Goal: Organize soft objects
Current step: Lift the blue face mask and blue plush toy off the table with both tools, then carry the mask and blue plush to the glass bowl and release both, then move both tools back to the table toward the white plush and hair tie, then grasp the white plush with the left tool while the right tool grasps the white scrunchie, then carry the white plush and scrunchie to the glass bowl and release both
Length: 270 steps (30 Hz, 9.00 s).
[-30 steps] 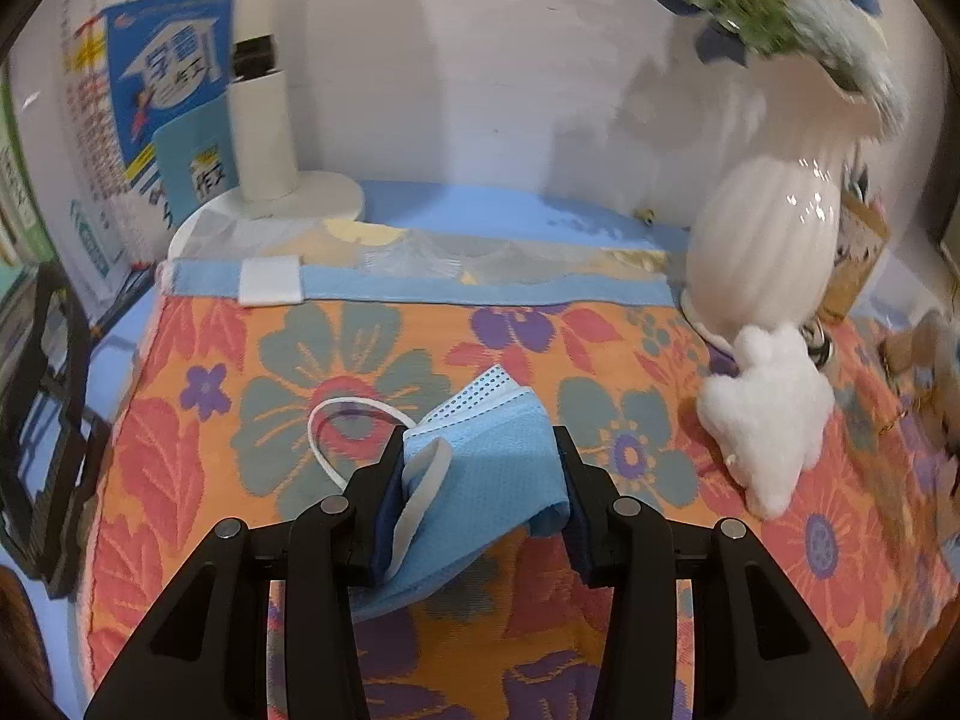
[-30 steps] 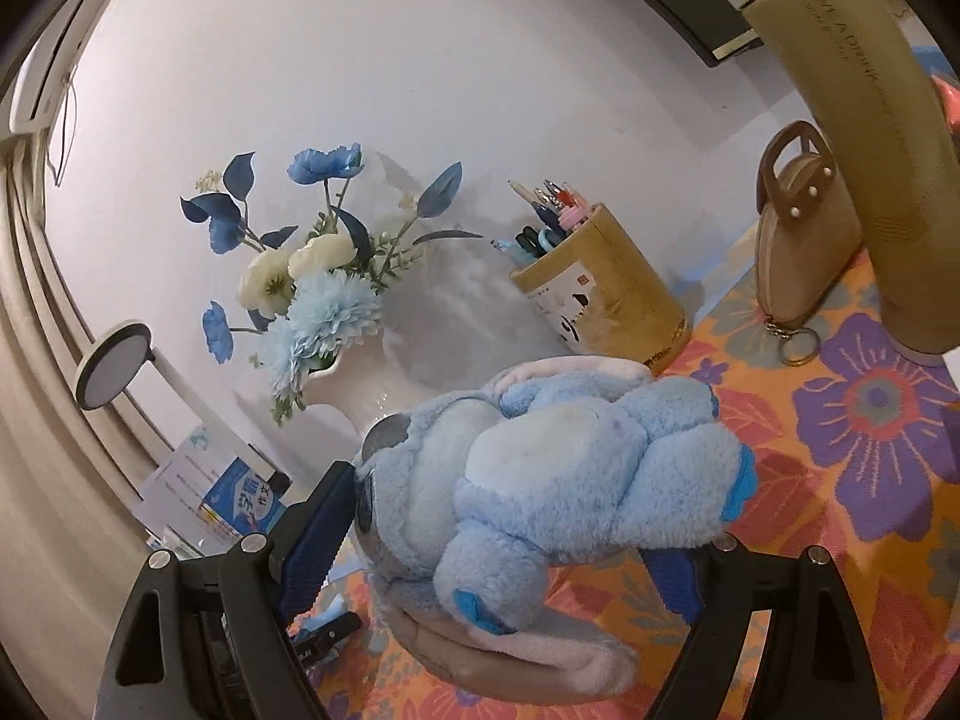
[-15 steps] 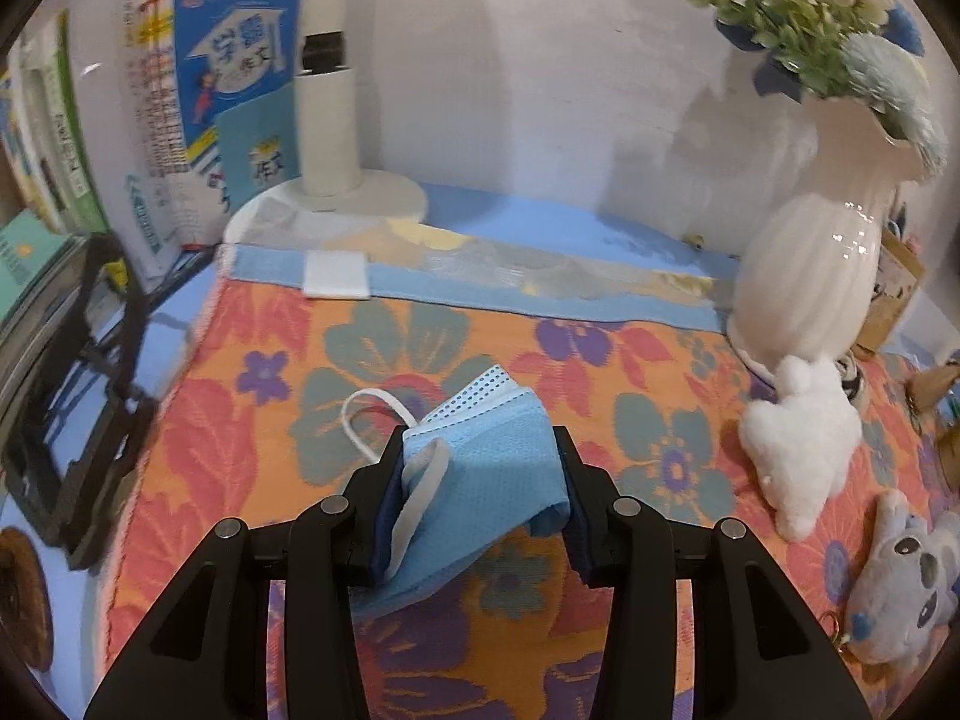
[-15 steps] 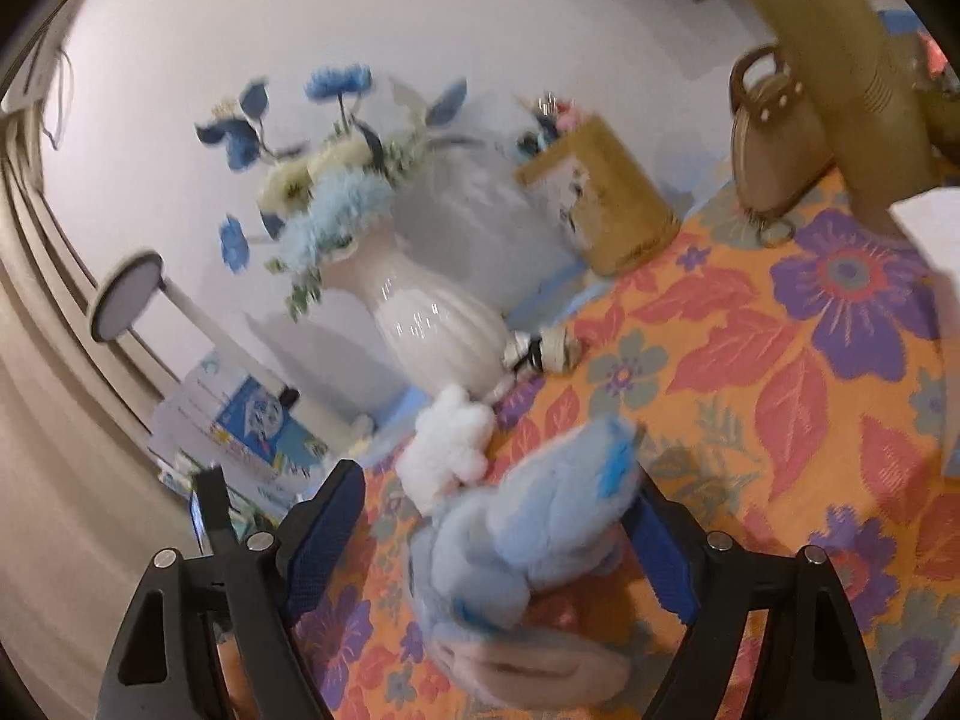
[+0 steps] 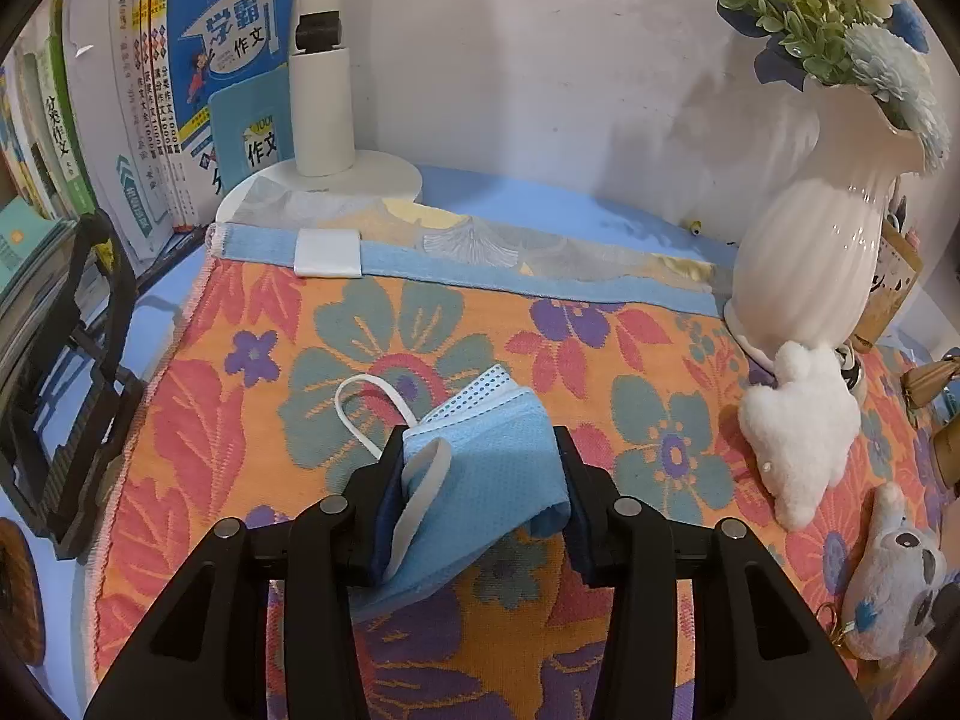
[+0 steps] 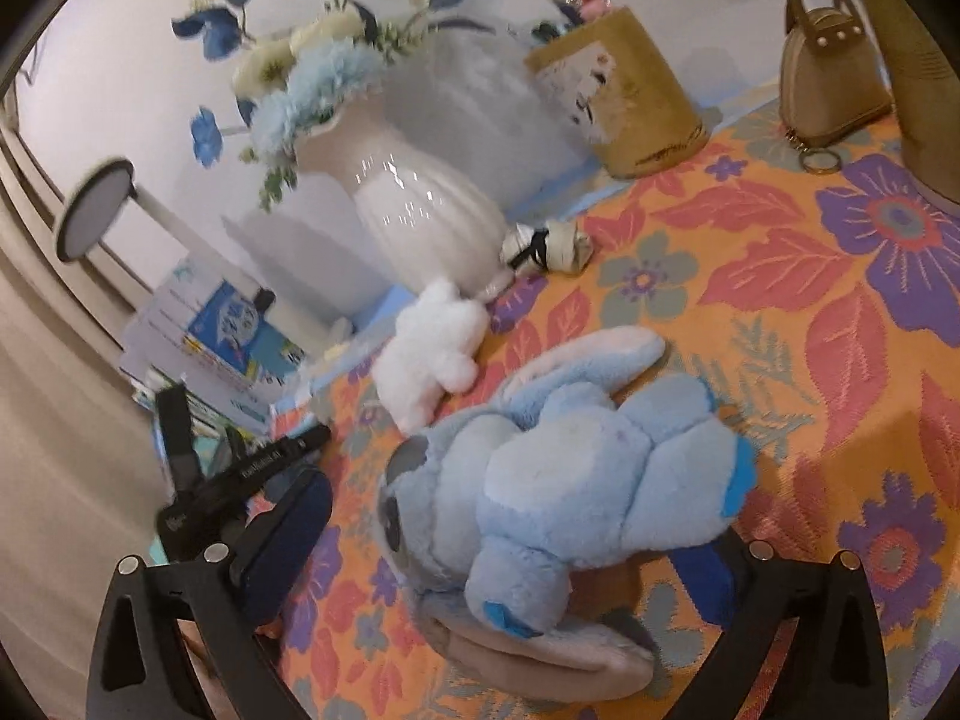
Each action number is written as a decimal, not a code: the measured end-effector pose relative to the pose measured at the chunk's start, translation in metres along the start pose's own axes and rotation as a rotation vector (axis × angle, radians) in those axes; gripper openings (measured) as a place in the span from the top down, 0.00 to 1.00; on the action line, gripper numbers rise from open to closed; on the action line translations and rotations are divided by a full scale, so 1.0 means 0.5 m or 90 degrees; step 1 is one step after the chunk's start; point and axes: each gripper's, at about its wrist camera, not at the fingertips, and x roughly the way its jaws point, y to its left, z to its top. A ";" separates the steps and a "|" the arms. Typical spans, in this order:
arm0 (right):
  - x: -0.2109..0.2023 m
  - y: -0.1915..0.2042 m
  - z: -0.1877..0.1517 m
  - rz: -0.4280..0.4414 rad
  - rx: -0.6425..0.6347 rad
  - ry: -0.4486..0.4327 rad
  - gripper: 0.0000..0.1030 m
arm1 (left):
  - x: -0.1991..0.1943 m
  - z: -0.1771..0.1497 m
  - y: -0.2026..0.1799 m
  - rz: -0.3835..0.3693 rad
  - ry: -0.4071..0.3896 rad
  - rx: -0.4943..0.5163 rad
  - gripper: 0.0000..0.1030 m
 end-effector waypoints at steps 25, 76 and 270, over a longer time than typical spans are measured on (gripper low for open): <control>-0.085 0.061 0.009 0.030 -0.110 -0.069 0.15 | -0.099 0.002 -0.091 -0.066 -0.038 -0.012 0.60; -0.666 -0.491 0.426 -0.227 0.045 -0.198 0.09 | -0.258 -0.255 -1.134 -0.577 0.023 0.560 0.23; -0.591 -0.371 0.444 -0.316 0.025 -0.275 0.09 | -0.290 -0.160 -0.982 -0.482 -0.138 0.495 0.18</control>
